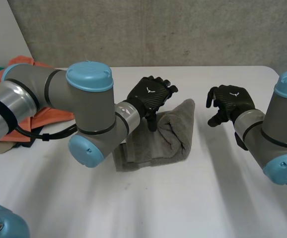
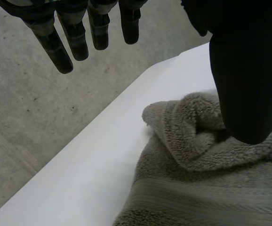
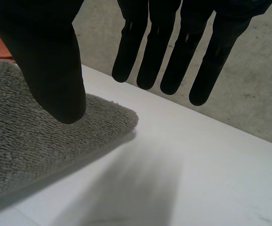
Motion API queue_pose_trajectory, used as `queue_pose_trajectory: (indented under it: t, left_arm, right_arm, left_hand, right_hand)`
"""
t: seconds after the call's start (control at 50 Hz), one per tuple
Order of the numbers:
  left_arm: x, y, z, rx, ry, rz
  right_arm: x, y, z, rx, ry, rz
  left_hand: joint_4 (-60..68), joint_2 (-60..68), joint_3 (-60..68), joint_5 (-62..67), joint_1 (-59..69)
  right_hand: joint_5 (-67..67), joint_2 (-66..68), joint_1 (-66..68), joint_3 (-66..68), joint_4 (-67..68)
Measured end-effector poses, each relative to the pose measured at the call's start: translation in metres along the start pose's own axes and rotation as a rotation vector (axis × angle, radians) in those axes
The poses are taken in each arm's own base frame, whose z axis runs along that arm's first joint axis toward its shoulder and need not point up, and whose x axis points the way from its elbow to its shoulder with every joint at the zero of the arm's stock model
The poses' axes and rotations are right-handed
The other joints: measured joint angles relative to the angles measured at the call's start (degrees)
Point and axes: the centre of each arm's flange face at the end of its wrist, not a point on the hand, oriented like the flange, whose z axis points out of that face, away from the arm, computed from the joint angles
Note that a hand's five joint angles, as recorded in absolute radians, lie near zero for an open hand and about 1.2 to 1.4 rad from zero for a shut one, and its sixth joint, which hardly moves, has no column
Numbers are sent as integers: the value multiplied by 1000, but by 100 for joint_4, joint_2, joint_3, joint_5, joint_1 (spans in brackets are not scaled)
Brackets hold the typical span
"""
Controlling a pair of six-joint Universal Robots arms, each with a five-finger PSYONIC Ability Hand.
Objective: Fold the laundry.
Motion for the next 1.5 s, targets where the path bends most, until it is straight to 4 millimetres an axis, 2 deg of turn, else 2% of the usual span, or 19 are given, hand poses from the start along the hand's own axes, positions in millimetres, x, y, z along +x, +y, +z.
queue_pose_trajectory:
  t: [0.04, 0.08, 0.16, 0.34, 0.52, 0.68, 0.78, 1.12, 1.2, 1.24, 1.28, 1.4, 1.5]
  left_arm:
    - [-2, 2, 2, 3, -4, 2]
    - [-2, 4, 4, 4, -5, 3]
    - [-2, 7, 10, 15, 4, 4]
    - [2, 11, 26, 42, 63, -2]
    - [0, 25, 37, -8, 112, -11]
    - [-2, 27, 39, -29, 106, 13]
    - [3, 26, 41, -16, 113, 50]
    - [17, 25, 43, -10, 102, 137]
    - [23, 25, 43, -4, 95, 186]
    - [26, 26, 44, -2, 88, 215]
    - [27, 26, 45, -2, 77, 237]
    - [22, 27, 44, -38, 2, 252]
    - [7, 19, 29, -139, -110, 220]
  right_arm:
    - [-2, 0, 0, 1, -5, 0]
    - [-3, 0, 0, 2, -7, -1]
    - [-3, 0, 0, 2, -6, 0]
    - [-1, 0, 0, 1, -2, -3]
    - [1, 0, 1, 0, 2, -3]
    - [2, 1, 2, 0, 3, -3]
    - [2, 1, 2, -1, 3, -3]
    - [3, -1, 3, 1, 0, -4]
    - [4, -1, 3, 1, 1, -4]
    - [4, -2, 3, 2, 1, -4]
    - [4, -2, 2, 3, 2, -4]
    - [5, -5, 2, 10, 5, -4]
    - [4, -7, 1, 13, -3, -5]
  left_hand:
    - [72, 77, 35, 11, 114]
    - [756, 776, 736, 667, 940]
    - [1321, 1337, 1307, 1240, 1432]
    - [1647, 1637, 1630, 1555, 1727]
    - [1681, 1669, 1638, 1592, 1738]
    - [2165, 2172, 2154, 2058, 2293]
    - [3281, 3320, 3284, 3158, 3424]
    - [3574, 3592, 3558, 3439, 3663]
    - [4541, 4591, 4519, 4411, 4675]
    - [5416, 5455, 5406, 5260, 5448]
    - [5618, 5628, 5573, 5370, 5461]
    - [5648, 5651, 5593, 5370, 5461]
    - [5649, 5651, 5593, 5370, 5461]
  right_hand:
    - [-8, -9, -10, -9, -11]
    - [-14, -21, -36, -26, -21]
    - [-86, -111, -97, -105, -77]
    - [-286, -227, -196, -254, -231]
    - [-411, -297, -279, -317, -320]
    - [-422, -297, -279, -317, -320]
    - [-422, -297, -279, -317, -320]
    - [-422, -297, -279, -317, -320]
    - [-422, -297, -279, -317, -320]
    - [-422, -297, -279, -317, -319]
    - [-422, -297, -279, -317, -320]
    - [-422, -297, -279, -317, -320]
    - [-422, -297, -279, -317, -320]
